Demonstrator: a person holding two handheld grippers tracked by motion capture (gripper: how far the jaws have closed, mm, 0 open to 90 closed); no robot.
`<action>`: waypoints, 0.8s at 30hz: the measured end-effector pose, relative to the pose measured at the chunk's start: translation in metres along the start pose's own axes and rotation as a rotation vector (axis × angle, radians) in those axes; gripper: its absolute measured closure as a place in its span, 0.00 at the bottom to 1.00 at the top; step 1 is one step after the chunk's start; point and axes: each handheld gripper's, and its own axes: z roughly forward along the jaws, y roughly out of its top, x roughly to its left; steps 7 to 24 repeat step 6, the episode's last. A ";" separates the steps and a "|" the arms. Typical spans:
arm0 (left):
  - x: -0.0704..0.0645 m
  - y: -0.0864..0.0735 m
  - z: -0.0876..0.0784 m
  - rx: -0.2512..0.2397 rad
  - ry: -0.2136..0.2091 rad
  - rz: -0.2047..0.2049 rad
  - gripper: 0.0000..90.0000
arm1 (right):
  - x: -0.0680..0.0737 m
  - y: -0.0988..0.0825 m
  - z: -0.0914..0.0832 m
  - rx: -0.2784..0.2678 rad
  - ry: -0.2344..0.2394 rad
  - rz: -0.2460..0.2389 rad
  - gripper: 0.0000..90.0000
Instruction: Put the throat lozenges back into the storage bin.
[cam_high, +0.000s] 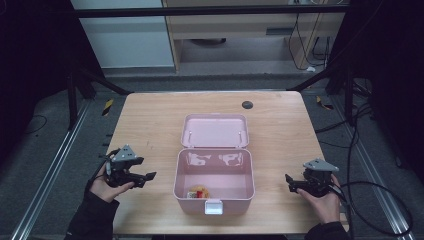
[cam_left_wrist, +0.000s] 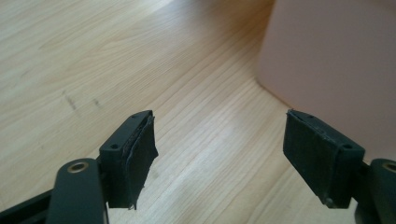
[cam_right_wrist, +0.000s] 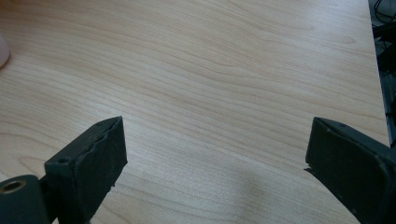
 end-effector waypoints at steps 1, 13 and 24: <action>0.003 -0.008 0.004 -0.013 0.031 -0.039 0.28 | 0.000 0.000 0.000 0.001 -0.002 0.005 0.06; 0.009 -0.021 0.010 0.009 0.084 -0.107 0.28 | -0.002 0.000 -0.002 -0.010 -0.005 0.013 0.06; 0.009 -0.021 0.010 0.009 0.084 -0.107 0.28 | -0.002 0.000 -0.002 -0.010 -0.005 0.013 0.06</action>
